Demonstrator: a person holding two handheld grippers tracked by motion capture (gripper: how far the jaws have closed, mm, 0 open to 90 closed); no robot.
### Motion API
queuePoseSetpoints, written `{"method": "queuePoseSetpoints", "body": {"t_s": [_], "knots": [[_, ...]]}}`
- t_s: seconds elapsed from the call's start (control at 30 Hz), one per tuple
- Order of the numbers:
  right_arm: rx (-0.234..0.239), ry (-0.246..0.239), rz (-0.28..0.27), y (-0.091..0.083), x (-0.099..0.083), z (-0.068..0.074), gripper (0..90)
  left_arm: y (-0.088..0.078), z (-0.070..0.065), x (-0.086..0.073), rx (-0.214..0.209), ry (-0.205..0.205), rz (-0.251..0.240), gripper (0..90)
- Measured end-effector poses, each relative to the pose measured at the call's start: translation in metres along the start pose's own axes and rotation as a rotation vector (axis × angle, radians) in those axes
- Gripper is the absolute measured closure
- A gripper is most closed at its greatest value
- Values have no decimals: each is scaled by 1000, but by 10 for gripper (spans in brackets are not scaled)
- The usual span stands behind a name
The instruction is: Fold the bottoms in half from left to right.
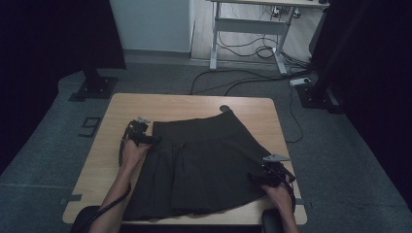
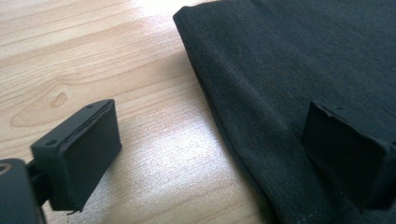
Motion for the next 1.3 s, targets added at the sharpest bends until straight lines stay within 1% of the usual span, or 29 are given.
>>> {"method": "queuePoseSetpoints", "body": {"t_s": [0.03,0.13,0.2,0.33,0.5,0.63,0.67,0.7,0.73,0.9,1.0,1.1,1.13,1.17,1.23,1.27,1.3], "knots": [[3,-4,2,-1,1,1,66,0,0,0,0,0,0,49],[7,-38,5,-5,6,8,39,0,0,0,2,-1,0,49],[26,-46,2,-7,10,14,28,0,0,0,2,-1,0,49],[59,-78,-4,-8,19,31,1,0,0,0,2,0,0,49],[98,-130,-14,-7,34,54,0,0,0,0,2,-1,0,51],[179,-177,-9,-3,45,82,0,0,0,0,2,1,1,51],[191,-188,-7,-1,47,87,0,0,0,0,2,0,1,52],[227,-209,-4,3,51,101,0,0,0,0,2,0,1,53],[227,-209,-4,3,51,101,0,0,1,0,2,0,1,53],[306,-267,10,12,58,138,0,0,1,0,2,-4,-1,56],[360,-296,28,18,61,161,0,0,1,0,5,-5,-4,61],[400,-324,41,23,63,182,0,0,1,0,5,-6,-5,63],[433,-343,45,25,64,195,0,0,1,0,5,-6,-5,63],[433,-343,45,25,64,195,0,0,1,0,5,-7,-5,63],[465,-354,52,27,65,209,0,0,1,0,5,-6,-5,63],[484,-369,56,29,65,218,0,0,1,0,6,-6,-5,63],[494,-374,59,30,66,223,0,0,1,0,6,-6,-5,64]]}}
Point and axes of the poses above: each handheld gripper's, and its own axes: y roughly forward along the jaws, x roughly out of its top, z roughly to its left, the point moved 8 cm from there along y, roughly forward along the jaws, and after that the axes turned 5 degrees about x, right-handed, at the moved point
